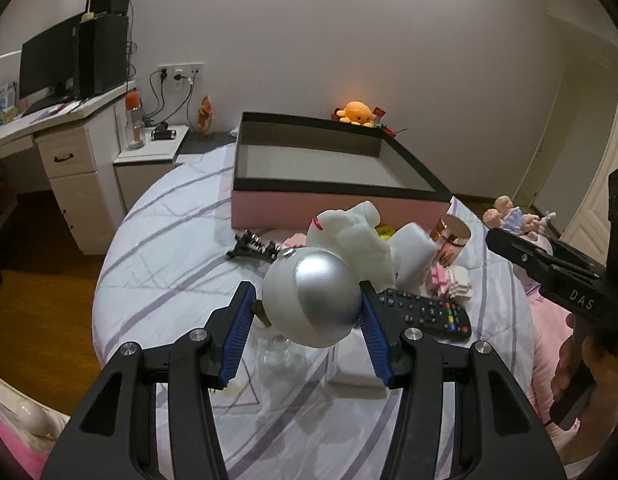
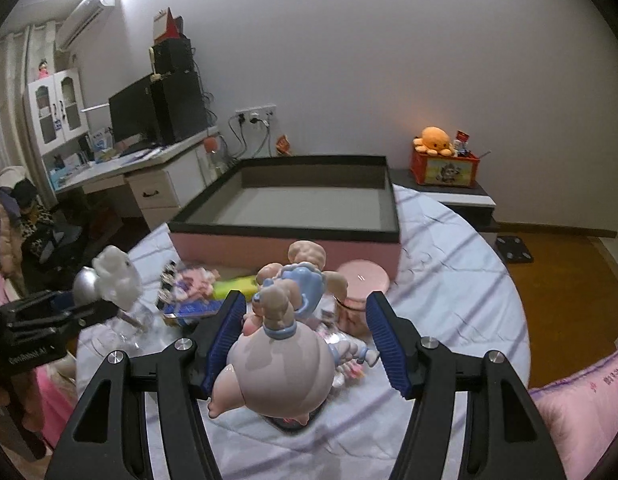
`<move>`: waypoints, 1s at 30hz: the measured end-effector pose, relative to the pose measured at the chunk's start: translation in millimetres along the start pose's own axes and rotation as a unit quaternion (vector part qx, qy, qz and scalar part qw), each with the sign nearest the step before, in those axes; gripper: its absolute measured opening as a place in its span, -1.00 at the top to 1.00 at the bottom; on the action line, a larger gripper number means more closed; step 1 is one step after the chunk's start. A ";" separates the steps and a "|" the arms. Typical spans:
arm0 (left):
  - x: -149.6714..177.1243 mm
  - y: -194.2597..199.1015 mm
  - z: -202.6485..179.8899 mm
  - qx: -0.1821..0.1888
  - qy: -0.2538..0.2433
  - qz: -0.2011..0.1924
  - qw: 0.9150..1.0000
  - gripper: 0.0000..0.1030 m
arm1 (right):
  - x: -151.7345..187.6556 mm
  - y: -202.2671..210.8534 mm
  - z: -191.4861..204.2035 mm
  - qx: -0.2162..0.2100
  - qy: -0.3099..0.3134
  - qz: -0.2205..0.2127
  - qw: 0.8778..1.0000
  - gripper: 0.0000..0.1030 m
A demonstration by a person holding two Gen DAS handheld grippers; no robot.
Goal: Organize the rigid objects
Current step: 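Lift the figurine with the left gripper while the right gripper lifts the pig doll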
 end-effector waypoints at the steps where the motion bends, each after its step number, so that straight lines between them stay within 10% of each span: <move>1: -3.9 -0.5 -1.8 -0.001 -0.004 -0.002 1.000 -0.02 | -2.1 -0.5 2.3 -0.002 0.002 -0.001 1.000 -0.24; 30: 1.7 -15.1 25.5 -0.002 0.004 0.017 1.000 0.00 | -15.8 -18.1 15.9 -0.036 0.005 0.001 0.999 -0.24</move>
Point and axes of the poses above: each gripper's, at about its wrist camera, not at the fingertips, and y roughly against the way its jaws point, z to its left, x to its underside, the point moved 6 cm from there along -y, roughly the way its jaws point, and after that the axes turned 3 degrees about -z, right-handed, at the moved point
